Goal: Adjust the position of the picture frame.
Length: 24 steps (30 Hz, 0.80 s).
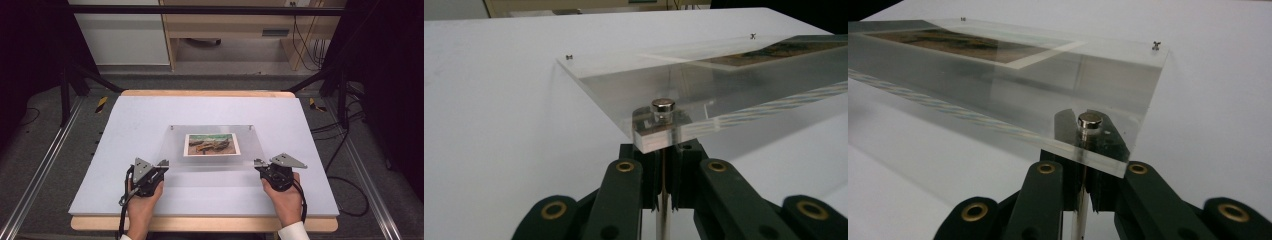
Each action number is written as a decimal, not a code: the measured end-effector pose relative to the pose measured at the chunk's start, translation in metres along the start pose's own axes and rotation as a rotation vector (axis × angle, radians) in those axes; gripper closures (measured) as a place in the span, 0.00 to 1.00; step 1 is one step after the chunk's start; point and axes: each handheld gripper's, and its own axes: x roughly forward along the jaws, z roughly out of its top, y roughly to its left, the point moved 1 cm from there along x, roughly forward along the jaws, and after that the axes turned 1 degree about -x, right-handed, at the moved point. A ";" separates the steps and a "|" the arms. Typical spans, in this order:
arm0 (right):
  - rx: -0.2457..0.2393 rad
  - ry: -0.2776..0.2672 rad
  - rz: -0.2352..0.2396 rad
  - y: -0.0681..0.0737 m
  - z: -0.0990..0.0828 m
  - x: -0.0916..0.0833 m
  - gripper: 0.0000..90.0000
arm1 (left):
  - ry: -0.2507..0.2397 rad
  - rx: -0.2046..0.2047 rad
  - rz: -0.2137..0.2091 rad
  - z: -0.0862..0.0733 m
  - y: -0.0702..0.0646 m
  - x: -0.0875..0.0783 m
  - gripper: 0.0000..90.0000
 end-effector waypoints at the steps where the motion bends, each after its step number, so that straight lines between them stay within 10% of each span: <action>1: 0.000 0.005 0.002 0.000 -0.001 0.000 0.94 | 0.010 0.001 0.000 -0.002 0.000 0.000 0.93; 24: 0.003 0.106 0.013 -0.002 -0.021 0.007 0.94 | 0.119 0.008 0.005 -0.014 -0.001 0.005 0.93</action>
